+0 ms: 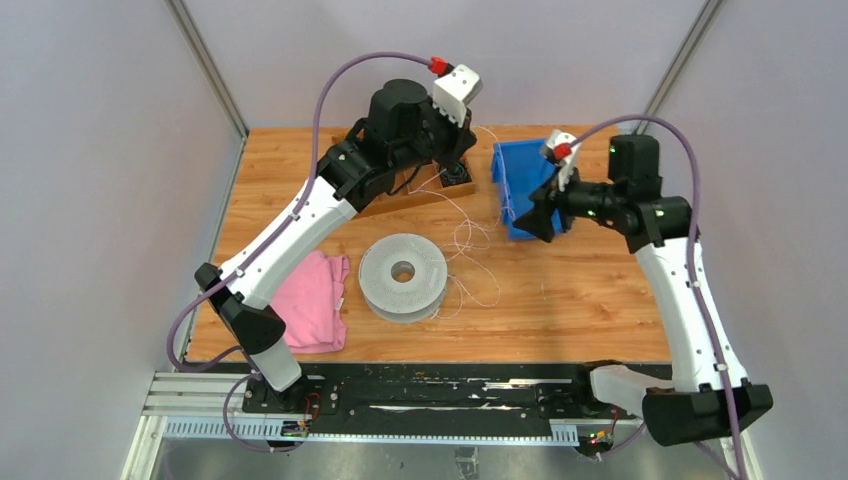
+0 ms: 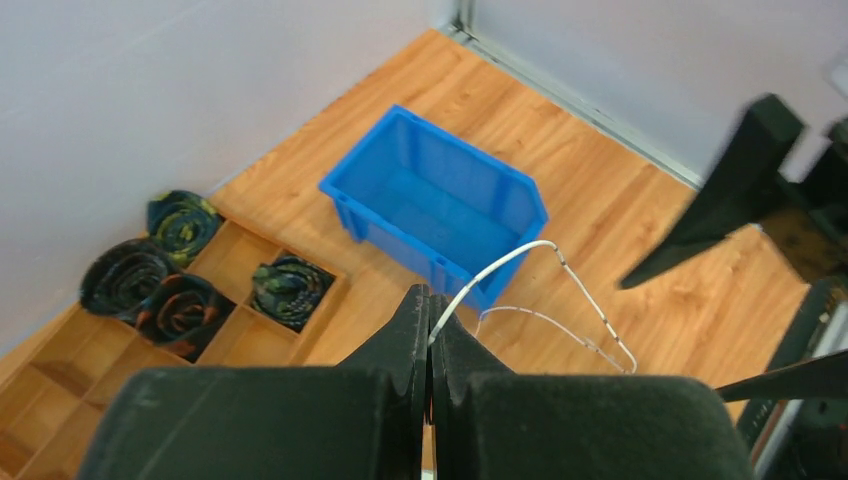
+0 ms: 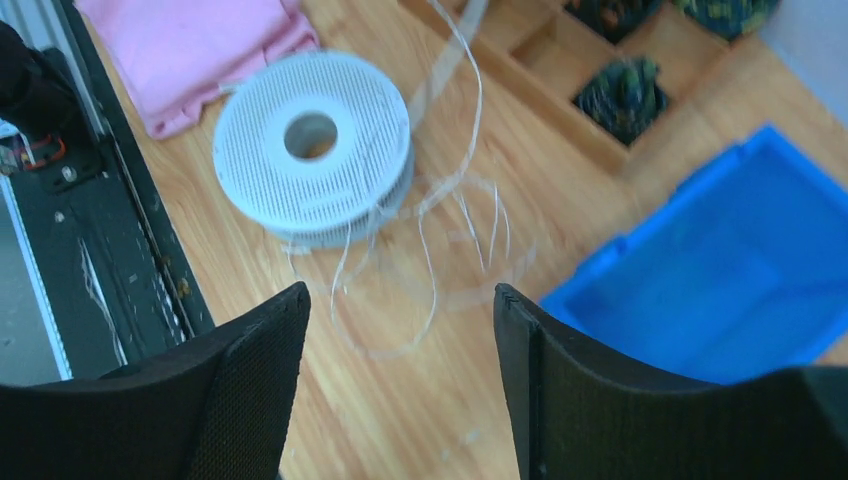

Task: Wrap the cables
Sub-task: Adjust the cable at the center of the board.

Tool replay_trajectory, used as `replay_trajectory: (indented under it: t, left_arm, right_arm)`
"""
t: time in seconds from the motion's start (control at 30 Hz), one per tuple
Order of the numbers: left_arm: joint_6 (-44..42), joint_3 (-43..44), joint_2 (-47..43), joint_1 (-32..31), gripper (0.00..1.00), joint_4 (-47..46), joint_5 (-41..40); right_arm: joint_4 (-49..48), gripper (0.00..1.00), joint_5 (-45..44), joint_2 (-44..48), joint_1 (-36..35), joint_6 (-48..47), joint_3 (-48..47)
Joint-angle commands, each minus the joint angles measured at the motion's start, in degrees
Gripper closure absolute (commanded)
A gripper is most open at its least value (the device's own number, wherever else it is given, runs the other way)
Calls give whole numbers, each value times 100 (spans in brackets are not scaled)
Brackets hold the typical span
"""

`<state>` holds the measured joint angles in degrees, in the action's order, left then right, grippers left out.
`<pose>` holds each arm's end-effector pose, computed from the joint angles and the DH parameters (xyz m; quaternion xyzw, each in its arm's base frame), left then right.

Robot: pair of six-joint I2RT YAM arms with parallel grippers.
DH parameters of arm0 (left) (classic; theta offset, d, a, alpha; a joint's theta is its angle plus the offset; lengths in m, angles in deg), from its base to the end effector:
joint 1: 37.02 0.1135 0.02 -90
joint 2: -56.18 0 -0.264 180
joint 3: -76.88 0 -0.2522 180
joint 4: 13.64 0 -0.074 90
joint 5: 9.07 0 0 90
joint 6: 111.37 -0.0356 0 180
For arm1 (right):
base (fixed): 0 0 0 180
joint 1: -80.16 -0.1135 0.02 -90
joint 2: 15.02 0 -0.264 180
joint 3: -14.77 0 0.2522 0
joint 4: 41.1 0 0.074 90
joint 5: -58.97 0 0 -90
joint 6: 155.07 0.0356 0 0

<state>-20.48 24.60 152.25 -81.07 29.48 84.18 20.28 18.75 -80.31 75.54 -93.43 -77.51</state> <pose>0.2645 -0.2587 0.4866 0.3013 0.7131 -0.2621 0.5762 0.2115 0.0444 0.4130 -0.4160 0.7137 0.2773 0.4907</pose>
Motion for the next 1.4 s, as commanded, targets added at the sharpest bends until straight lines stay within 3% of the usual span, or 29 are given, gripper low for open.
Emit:
replay_trajectory:
  t: [0.0, 0.07, 0.17, 0.3, 0.37, 0.53, 0.7, 0.83, 0.97, 1.03, 1.13, 1.37]
  left_arm:
    - [84, -51, 13, -231, 100, -64, 13]
    - [131, -93, 24, -265, 100, -69, 62]
    - [181, -201, 2, -279, 100, -96, 111]
    - [201, -450, -95, -279, 100, -192, 169]
    - [202, -603, -152, -279, 100, -261, 169]
    - [175, -968, -357, -279, 100, -524, 553]
    - [278, -928, -372, -279, 95, -649, 1402]
    - [208, -954, -379, -279, 78, -694, 1559]
    - [-122, -1330, -467, -279, 54, -704, 1377]
    - [-339, -1578, -566, -279, 40, -646, 1274]
    - [-681, -1898, -734, -279, 27, -514, 1102]
    - [-1052, -2567, -1036, -279, 21, -460, 736]
  right_arm:
    - [-1586, 32, -866, -485, -965, 1294, -487]
    - [-1589, 32, -908, -813, -1086, 1450, -769]
    - [-1589, 41, -862, -1110, -1208, 1547, -980]
    - [-1628, 83, -848, -1185, -1288, 1563, -938]
    - [-1617, 98, -1144, -1007, -1284, 1474, -822]
    - [-1562, 99, -3142, 3, -1144, 1102, -649]
    - [-723, 99, -4268, 582, -468, 876, -1579]
    - [102, 100, -5063, 618, -183, 319, -2470]
    - [124, 99, -5942, 875, -34, -156, -1913]
    - [92, 99, -6157, 1034, -26, -368, -1143]
    - [47, 99, -6566, 1139, 107, -773, -305]
    - [77, 99, -5463, 1118, 1085, -1270, 336]
